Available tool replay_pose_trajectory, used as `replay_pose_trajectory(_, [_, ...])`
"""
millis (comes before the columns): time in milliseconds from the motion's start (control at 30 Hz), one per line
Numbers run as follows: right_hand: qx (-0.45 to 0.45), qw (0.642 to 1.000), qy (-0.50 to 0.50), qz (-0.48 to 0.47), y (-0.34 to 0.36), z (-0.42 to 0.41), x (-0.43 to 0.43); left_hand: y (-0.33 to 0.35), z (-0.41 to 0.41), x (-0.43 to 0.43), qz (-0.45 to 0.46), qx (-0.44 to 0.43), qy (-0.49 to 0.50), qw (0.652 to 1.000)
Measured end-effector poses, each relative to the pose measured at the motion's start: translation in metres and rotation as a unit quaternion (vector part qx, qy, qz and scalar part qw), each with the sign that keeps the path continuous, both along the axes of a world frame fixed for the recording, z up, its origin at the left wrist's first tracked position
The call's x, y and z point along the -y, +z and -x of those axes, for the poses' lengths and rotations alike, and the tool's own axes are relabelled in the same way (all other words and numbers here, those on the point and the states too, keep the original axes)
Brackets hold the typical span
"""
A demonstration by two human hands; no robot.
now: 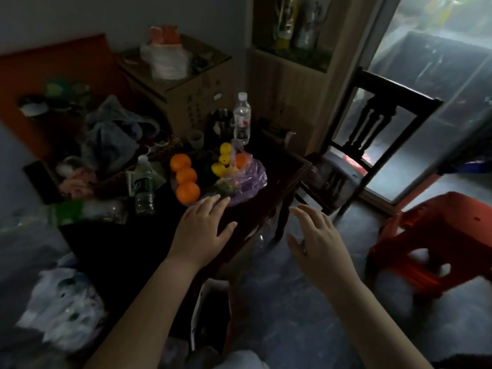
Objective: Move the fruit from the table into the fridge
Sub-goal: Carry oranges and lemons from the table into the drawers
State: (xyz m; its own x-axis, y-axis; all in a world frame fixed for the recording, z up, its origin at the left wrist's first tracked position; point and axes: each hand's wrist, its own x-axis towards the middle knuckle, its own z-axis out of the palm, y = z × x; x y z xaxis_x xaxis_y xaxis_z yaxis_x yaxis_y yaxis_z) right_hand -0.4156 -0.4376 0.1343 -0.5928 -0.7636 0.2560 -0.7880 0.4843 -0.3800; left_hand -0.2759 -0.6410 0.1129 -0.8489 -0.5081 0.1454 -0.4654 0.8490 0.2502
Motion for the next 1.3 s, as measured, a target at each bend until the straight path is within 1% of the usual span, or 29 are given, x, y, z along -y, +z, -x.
replay_pose_trajectory(300, [0.002, 0.998, 0.057, -0.005, -0.014, 0.009, 0.026, -0.011, -0.015, 0.018, -0.016, -0.006, 0.07, 0.997])
replay_pose_trajectory(500, [0.006, 0.996, 0.083, -0.044, -0.029, 0.025, 0.061, -0.027, -0.007, 0.044, -0.031, -0.002, 0.089, 0.996])
replay_pose_trajectory(800, [0.009, 0.987, 0.133, -0.09, -0.049, 0.061, 0.162, -0.059, 0.019, 0.116, -0.074, 0.017, 0.13, 0.989])
replay_pose_trajectory(1067, [0.048, 0.978, 0.172, -0.108, -0.081, 0.093, 0.262, -0.098, 0.044, 0.178, -0.129, 0.008, 0.146, 0.981])
replay_pose_trajectory(1200, [0.067, 0.972, 0.182, -0.13, -0.104, 0.109, 0.302, -0.119, 0.053, 0.196, -0.141, 0.012, 0.172, 0.975])
replay_pose_trajectory(1300, [0.074, 0.974, 0.156, -0.149, -0.118, 0.118, 0.328, -0.131, 0.06, 0.201, -0.157, 0.017, 0.188, 0.969])
